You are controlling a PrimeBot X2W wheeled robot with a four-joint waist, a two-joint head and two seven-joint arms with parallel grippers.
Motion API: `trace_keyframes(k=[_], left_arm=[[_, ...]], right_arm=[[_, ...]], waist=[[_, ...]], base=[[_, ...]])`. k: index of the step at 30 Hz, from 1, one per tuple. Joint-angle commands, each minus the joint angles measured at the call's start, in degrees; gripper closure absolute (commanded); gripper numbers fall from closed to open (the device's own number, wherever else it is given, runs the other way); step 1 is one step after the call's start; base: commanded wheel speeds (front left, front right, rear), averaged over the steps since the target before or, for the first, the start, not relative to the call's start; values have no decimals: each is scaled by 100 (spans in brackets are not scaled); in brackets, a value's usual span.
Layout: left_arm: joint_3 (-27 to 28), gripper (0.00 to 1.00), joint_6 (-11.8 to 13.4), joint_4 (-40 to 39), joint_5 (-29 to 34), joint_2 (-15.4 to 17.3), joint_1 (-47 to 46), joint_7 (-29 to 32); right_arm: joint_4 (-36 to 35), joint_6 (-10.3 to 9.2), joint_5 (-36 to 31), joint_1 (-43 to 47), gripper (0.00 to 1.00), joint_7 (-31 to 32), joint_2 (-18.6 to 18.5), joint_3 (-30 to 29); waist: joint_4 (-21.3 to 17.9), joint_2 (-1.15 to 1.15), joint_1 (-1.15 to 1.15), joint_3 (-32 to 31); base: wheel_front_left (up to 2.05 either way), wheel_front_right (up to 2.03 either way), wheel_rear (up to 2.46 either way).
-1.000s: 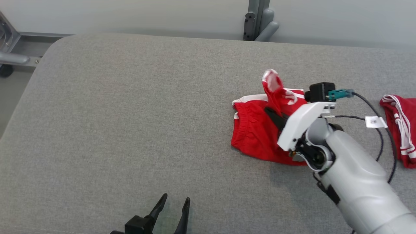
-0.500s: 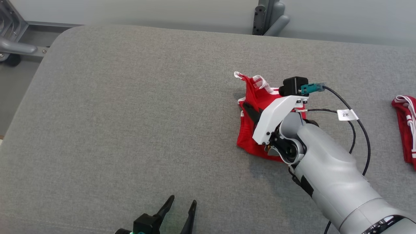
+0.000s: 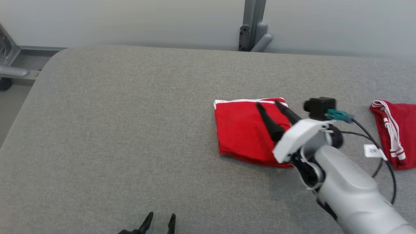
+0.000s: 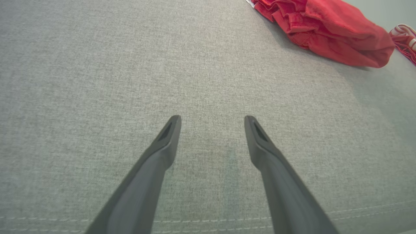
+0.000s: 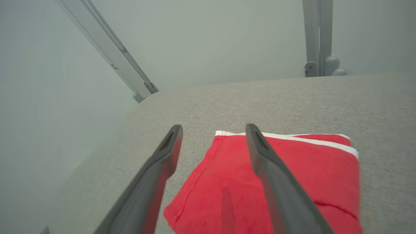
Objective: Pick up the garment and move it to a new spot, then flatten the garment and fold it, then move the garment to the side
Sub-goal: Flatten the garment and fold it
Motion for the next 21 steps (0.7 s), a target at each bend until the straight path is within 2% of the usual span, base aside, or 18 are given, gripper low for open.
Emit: trace_keyframes(k=[1, 5, 8, 11, 14, 19, 21], left_arm=[[69, 0, 26, -47, -3, 10, 118, -15], [236, 0, 34, -252, -14, 9, 306, -16], [372, 0, 66, -516, -37, 9, 417, -15], [462, 0, 87, -723, 29, 9, 499, -15], [543, 0, 116, -900, 102, 9, 479, -16], [610, 0, 127, -1103, 198, 10, 411, -15], [646, 0, 120, -1204, 281, 9, 344, -16]], right_arm=[[-47, -2, -194, 266, 0, -162, -179, -122], [-315, -1, -940, 994, 0, -524, -731, -978], [-920, -1, -1692, 1647, 0, -564, -830, -1965], [-1720, -2, -2580, 2576, 0, -561, -703, -2958], [-2285, -2, -3322, 3328, 0, -564, -466, -3646], [-2736, -5, -3920, 4064, 0, -565, -171, -4227], [-2993, -5, -4322, 4296, 0, -564, -162, -4341]], waist=[[-179, 62, 0, -166], [-319, 62, 0, -274], [-389, 62, 0, -352], [-393, 62, 0, -425], [-383, 62, 0, -478], [-364, 62, 0, -550], [-354, 62, 0, -559]], base=[[0, 0, 0], [0, 0, 0], [0, 0, 0], [0, 0, 0], [0, 0, 0], [0, 0, 0], [0, 0, 0]])
